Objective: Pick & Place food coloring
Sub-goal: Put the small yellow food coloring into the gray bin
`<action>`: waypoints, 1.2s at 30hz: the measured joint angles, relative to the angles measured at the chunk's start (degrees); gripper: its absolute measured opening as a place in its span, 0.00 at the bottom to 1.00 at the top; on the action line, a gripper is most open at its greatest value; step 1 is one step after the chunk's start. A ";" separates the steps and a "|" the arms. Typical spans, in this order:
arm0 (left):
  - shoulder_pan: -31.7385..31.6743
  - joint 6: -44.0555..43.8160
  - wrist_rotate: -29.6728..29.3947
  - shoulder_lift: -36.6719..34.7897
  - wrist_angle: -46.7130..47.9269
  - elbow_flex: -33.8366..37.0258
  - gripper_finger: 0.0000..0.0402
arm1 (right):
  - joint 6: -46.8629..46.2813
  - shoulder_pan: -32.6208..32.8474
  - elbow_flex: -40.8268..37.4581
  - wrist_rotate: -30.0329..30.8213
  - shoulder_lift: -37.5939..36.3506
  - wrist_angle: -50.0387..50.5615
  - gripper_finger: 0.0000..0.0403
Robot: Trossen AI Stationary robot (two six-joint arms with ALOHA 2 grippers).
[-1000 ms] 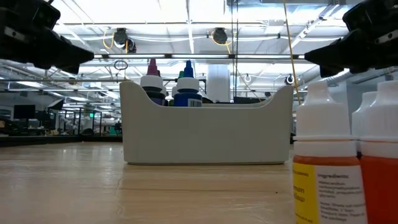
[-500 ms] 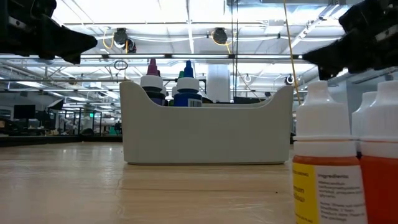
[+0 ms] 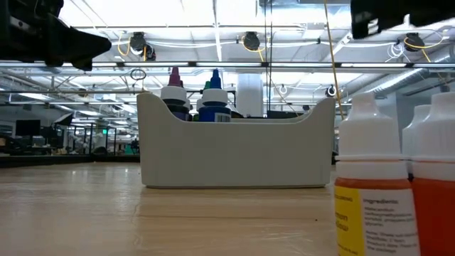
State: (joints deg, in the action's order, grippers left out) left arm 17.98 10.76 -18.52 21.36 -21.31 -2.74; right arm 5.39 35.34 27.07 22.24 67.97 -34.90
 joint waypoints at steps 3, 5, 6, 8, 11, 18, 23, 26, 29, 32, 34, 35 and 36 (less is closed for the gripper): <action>0.00 -1.13 0.02 0.01 0.06 0.00 0.13 | 1.91 3.06 6.93 0.02 7.77 2.38 0.00; 0.00 -1.87 0.04 0.00 0.03 0.00 0.13 | 2.70 4.71 12.19 0.07 12.18 1.66 0.00; 0.00 -1.90 0.03 0.01 0.09 0.00 0.13 | 2.88 5.44 14.66 0.09 14.26 1.42 0.00; 0.00 -1.90 0.04 -0.01 0.12 0.00 0.13 | 2.51 6.72 18.93 0.09 18.52 1.99 0.00; 0.00 -1.95 0.07 -0.01 0.18 0.00 0.13 | -0.41 8.35 24.29 0.15 23.78 4.43 0.00; 0.00 -3.41 0.50 0.01 0.60 0.00 0.13 | -7.70 10.98 30.46 9.43 34.76 3.88 0.15; 0.00 -3.28 0.50 0.01 0.40 0.00 0.13 | -8.72 11.33 31.41 13.62 38.29 4.15 0.33; 0.00 -3.32 0.50 -0.01 0.18 0.00 0.13 | -12.09 11.63 31.36 13.63 38.68 5.73 0.43; 0.00 -3.30 0.49 -0.01 0.18 0.00 0.13 | -16.42 12.75 31.38 13.64 38.57 7.80 0.49; 0.00 -3.14 0.50 0.00 0.17 0.00 0.13 | -20.02 14.43 31.38 13.60 38.64 9.42 0.52; 0.00 -3.12 0.48 0.01 0.16 0.00 0.13 | -21.44 15.50 31.38 13.95 38.82 9.89 0.53; 0.00 -3.12 0.48 0.01 0.18 0.00 0.13 | -21.51 15.98 31.38 14.43 39.09 9.82 0.53; 0.00 -3.10 0.48 0.00 0.16 0.00 0.13 | -21.46 16.46 31.38 15.50 39.43 9.73 0.53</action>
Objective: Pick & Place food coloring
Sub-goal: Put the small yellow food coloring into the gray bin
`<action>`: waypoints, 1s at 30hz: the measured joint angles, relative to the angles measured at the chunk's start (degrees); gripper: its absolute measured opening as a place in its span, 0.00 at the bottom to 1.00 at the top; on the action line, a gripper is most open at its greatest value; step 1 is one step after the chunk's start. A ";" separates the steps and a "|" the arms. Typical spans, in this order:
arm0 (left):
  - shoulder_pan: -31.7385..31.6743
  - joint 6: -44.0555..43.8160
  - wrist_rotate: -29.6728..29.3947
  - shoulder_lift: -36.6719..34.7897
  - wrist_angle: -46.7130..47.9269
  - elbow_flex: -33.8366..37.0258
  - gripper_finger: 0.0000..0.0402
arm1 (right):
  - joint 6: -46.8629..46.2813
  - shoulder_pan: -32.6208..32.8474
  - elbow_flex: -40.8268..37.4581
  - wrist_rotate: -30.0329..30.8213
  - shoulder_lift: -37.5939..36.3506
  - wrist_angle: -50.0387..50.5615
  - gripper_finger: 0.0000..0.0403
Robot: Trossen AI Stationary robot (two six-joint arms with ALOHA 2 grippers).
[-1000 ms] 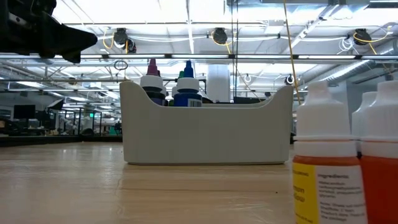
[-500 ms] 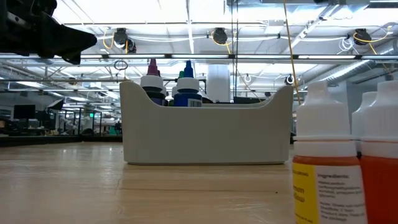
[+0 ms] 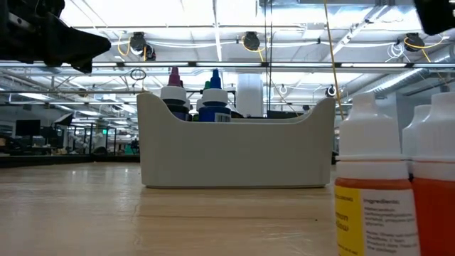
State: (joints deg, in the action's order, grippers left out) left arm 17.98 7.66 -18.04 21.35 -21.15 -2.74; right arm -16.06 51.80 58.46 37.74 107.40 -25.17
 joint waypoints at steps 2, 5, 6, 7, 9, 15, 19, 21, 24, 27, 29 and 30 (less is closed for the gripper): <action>0.01 0.04 0.00 0.01 0.00 0.00 0.13 | -0.26 0.39 0.00 1.09 1.01 -0.87 0.52; 0.01 0.14 0.00 0.00 -0.09 0.00 0.13 | -1.81 0.00 -0.02 1.18 2.59 -0.45 0.51; 0.00 0.14 0.00 0.01 -0.09 0.00 0.13 | -2.52 -0.30 -0.02 1.24 2.95 -0.37 0.50; 0.02 0.12 0.00 -0.01 -0.09 0.00 0.13 | -3.00 -0.56 -0.02 1.22 3.13 -0.49 0.50; 0.02 0.11 0.00 0.01 -0.09 0.00 0.13 | -3.44 -0.92 -0.02 1.24 3.15 -0.60 0.50; 0.02 -0.35 0.00 0.00 -0.07 0.00 0.13 | -4.43 -1.52 -0.02 1.11 3.13 0.25 0.50; 0.02 -0.48 0.00 0.00 0.01 0.00 0.13 | -4.31 -0.99 -0.02 0.98 3.12 1.20 0.50; 0.02 -0.48 0.00 0.01 0.04 0.00 0.13 | -4.29 -0.45 -0.02 1.05 3.12 2.14 0.50; 0.02 -0.48 0.00 -0.01 0.04 0.00 0.13 | -4.27 0.23 -0.02 1.29 3.12 3.34 0.50; 0.02 -0.48 0.00 0.01 0.07 0.00 0.13 | -4.89 0.45 -0.02 1.68 3.12 3.28 0.50; 0.01 -0.48 0.00 0.01 0.09 0.00 0.13 | -6.97 0.40 -0.02 2.93 3.30 3.33 0.50; 0.02 -0.56 0.00 0.01 0.09 0.00 0.13 | -8.14 0.27 -0.01 2.92 3.75 3.05 0.50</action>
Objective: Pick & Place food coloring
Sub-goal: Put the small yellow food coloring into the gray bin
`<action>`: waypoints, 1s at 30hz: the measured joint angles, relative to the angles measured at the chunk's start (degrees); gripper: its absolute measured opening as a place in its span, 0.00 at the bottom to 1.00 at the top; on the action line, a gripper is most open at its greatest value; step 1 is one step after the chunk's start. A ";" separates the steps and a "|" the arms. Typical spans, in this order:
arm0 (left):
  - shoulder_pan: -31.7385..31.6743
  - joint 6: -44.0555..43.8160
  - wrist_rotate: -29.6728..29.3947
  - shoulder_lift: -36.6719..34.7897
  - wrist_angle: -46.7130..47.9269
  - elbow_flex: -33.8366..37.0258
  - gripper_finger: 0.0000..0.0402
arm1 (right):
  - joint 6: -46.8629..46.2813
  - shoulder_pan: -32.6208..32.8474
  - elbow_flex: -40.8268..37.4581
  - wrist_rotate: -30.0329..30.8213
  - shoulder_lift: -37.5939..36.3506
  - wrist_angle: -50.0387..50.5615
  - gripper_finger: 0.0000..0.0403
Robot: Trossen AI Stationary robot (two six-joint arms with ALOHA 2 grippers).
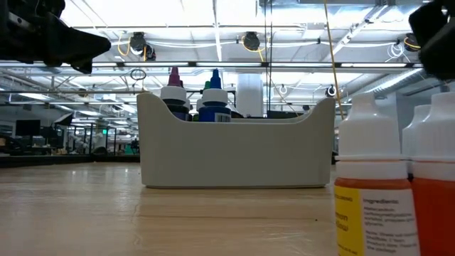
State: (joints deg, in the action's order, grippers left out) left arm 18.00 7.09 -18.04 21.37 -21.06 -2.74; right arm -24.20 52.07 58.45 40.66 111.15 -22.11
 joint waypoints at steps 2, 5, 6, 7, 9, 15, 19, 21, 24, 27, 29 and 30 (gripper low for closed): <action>0.00 -0.18 -0.02 0.00 0.02 0.00 0.13 | -1.86 0.00 -0.01 -0.03 1.11 0.28 0.50; 0.00 -0.35 -0.02 0.00 0.33 0.00 0.13 | -5.06 0.00 -0.01 -0.18 2.47 -0.02 0.50; 0.00 -0.39 0.00 0.00 0.37 0.00 0.13 | -5.81 0.02 -0.01 -0.17 2.68 -0.07 0.50; 0.00 -0.42 -0.02 -0.01 0.36 0.00 0.13 | -6.52 0.02 -0.01 -0.17 2.91 -0.35 0.50; 0.00 -0.44 -0.01 0.00 0.35 0.00 0.13 | -7.38 0.04 -0.01 -0.19 3.17 -0.30 0.50; 0.00 -0.57 -0.02 -0.01 0.33 0.00 0.13 | -8.53 -0.31 -0.01 -0.19 3.13 -0.32 0.50; -0.01 -0.56 -0.02 -0.01 0.33 0.00 0.13 | -9.89 -0.84 -0.01 -0.19 3.13 -0.30 0.50; 0.00 -0.55 -0.02 0.00 0.33 0.00 0.13 | -10.69 -1.11 -0.01 -0.34 3.13 -0.31 0.50; 0.00 -0.55 -0.02 -0.02 0.33 0.00 0.13 | -11.20 -1.29 -0.01 -1.85 3.13 -0.30 0.50; 0.00 -0.55 -0.02 -0.01 0.33 0.00 0.13 | -11.57 -1.29 -0.01 -1.94 3.13 -0.30 0.50; 0.00 -0.55 -0.02 0.00 0.33 0.00 0.13 | -11.59 -1.27 -0.01 -1.96 3.13 -0.30 0.50; 0.00 -0.55 -0.02 0.00 0.32 0.00 0.13 | -11.59 -1.25 -0.01 -1.96 3.13 -0.30 0.50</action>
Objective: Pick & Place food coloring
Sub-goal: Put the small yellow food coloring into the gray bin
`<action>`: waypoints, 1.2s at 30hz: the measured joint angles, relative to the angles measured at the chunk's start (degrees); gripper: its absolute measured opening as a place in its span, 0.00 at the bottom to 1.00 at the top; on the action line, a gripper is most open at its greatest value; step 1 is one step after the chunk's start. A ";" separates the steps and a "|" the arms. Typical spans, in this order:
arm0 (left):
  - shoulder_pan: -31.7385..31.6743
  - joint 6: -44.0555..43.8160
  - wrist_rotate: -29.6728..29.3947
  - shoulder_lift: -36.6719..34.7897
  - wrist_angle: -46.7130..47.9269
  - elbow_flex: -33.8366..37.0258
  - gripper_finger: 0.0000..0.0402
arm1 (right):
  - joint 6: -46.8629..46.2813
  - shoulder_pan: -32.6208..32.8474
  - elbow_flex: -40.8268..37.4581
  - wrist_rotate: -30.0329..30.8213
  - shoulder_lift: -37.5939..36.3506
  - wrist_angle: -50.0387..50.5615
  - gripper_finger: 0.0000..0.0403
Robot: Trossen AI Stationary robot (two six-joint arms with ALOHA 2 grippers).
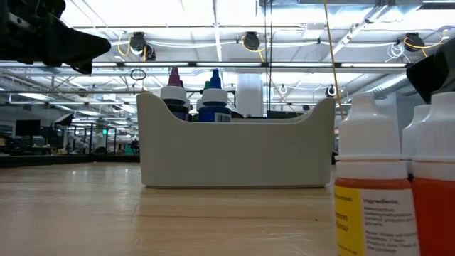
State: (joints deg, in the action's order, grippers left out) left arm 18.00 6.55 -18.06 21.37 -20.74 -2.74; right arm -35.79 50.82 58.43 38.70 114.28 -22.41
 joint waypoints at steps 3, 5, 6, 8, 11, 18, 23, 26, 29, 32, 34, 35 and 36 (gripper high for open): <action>0.00 0.00 0.00 -0.01 0.00 0.00 0.13 | 0.00 -0.02 0.00 0.00 0.00 0.00 0.50; 0.00 0.00 0.00 -0.01 0.00 0.00 0.13 | -0.01 -0.02 0.00 0.00 0.00 0.00 0.50; 0.00 0.02 0.00 -0.01 -0.02 0.00 0.13 | -0.01 -0.05 0.00 0.00 0.00 0.00 0.50; 0.00 0.00 0.00 0.00 -0.02 0.00 0.13 | -0.02 -0.15 0.00 -0.02 0.00 0.00 0.50; 0.00 0.02 0.00 -0.02 -0.01 0.00 0.13 | -0.02 -0.19 0.00 -0.02 0.00 0.00 0.50; 0.00 0.02 0.00 0.00 -0.01 0.00 0.13 | -0.63 -0.58 0.00 -0.78 0.90 -0.87 0.50; 0.00 0.04 -0.01 -0.02 0.09 0.00 0.13 | -0.33 -1.19 -0.04 -3.04 2.85 -2.98 0.50; -0.02 0.04 -0.02 0.00 0.42 0.00 0.13 | -0.30 -1.31 -0.02 -3.02 2.78 -2.91 0.50; -0.02 0.04 -0.02 -0.02 0.53 0.00 0.13 | 1.79 -1.12 -0.02 -2.82 2.62 -3.85 0.50; 0.00 0.08 -0.02 0.00 0.99 0.00 0.13 | 3.91 -0.82 0.30 -2.54 2.45 -5.44 0.50; -0.01 0.09 -0.02 -0.02 1.00 -0.01 0.13 | 4.48 -0.82 0.59 -2.75 2.45 -5.44 0.49; -0.01 0.09 -0.02 -0.01 1.01 0.00 0.13 | 4.73 -0.88 0.73 -2.73 2.45 -5.32 0.48; -0.01 0.09 -0.02 0.00 1.05 0.00 0.13 | 4.80 -0.93 0.82 -2.73 2.45 -5.29 0.47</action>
State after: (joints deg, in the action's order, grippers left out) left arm 17.99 6.63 -18.09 21.37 -19.68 -2.74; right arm -30.99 49.90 59.26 35.97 116.73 -27.70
